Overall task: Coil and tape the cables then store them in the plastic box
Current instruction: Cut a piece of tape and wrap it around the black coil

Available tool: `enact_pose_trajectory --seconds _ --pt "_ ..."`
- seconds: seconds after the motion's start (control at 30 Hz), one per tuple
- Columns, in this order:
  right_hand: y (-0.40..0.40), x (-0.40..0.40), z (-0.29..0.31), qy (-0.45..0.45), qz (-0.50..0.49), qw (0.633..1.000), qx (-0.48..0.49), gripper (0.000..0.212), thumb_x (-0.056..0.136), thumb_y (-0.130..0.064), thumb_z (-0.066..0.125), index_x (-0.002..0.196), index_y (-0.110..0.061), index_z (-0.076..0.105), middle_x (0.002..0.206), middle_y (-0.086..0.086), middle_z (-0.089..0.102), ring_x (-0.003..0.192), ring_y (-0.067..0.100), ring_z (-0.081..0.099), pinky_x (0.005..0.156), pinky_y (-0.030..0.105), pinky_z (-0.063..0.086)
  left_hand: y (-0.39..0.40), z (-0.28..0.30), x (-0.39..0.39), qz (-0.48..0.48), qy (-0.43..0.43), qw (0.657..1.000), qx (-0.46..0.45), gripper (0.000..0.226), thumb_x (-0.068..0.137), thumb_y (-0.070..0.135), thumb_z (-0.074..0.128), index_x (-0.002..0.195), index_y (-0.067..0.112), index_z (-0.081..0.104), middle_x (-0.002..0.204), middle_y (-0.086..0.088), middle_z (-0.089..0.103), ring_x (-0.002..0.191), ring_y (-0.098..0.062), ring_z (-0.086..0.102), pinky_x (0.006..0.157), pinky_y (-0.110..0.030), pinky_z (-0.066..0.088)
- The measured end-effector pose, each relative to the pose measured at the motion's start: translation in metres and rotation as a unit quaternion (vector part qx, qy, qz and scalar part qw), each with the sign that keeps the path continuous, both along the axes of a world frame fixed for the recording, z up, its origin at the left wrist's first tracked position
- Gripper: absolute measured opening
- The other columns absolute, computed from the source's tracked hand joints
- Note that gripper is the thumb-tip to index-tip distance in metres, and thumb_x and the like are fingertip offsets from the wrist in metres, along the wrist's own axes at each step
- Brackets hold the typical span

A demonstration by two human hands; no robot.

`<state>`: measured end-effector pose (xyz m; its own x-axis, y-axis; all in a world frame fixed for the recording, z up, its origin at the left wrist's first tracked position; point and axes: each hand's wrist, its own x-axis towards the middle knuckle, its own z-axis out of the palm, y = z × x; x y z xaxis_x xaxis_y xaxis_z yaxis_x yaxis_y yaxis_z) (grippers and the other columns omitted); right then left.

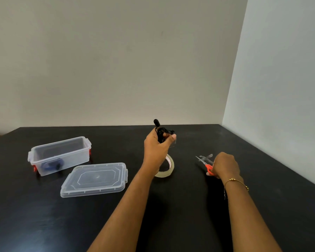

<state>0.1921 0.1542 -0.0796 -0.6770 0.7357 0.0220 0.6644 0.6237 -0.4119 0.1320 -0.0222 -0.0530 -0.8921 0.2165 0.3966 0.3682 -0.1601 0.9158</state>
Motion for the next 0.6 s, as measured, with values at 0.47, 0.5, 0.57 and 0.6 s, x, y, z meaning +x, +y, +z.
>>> enact_pose_trajectory --seconds 0.47,0.5,0.57,0.6 --pt "-0.01 -0.015 0.003 -0.032 0.157 0.987 0.004 0.015 0.083 -0.009 0.063 0.095 -0.013 0.072 0.109 0.007 0.065 0.096 0.022 0.063 0.087 0.027 0.05 -0.001 0.0 0.002 -0.071 -0.056 0.995 0.048 0.011 0.084 0.009 0.064 0.086 0.017 0.057 0.081 0.004 0.065 0.061 0.012 0.062 0.056 -0.001 0.045" --pt "-0.014 -0.013 0.005 0.026 0.169 0.985 0.013 0.017 0.085 -0.007 0.06 0.096 -0.014 0.072 0.11 0.007 0.065 0.096 0.021 0.063 0.086 0.026 0.049 -0.002 0.0 0.002 -0.069 -0.052 0.995 0.045 0.011 0.084 0.009 0.064 0.085 0.018 0.057 0.08 0.005 0.065 0.061 0.013 0.062 0.056 -0.001 0.045" --pt "-0.029 -0.007 0.015 0.184 0.198 0.963 -0.016 0.017 0.087 -0.009 0.059 0.1 -0.012 0.069 0.105 0.005 0.067 0.095 0.017 0.062 0.087 0.027 0.048 -0.001 -0.001 0.001 -0.051 -0.036 0.997 0.038 0.012 0.083 0.009 0.065 0.082 0.019 0.057 0.079 0.005 0.065 0.064 0.009 0.063 0.058 -0.003 0.047" --pt "-0.04 -0.003 0.02 0.257 0.209 0.941 -0.07 0.016 0.087 -0.013 0.06 0.101 -0.012 0.068 0.102 0.003 0.067 0.094 0.015 0.061 0.086 0.027 0.049 -0.001 -0.003 0.0 -0.034 -0.024 0.999 0.031 0.013 0.083 0.01 0.065 0.081 0.02 0.057 0.079 0.004 0.065 0.068 0.004 0.065 0.061 -0.006 0.048"
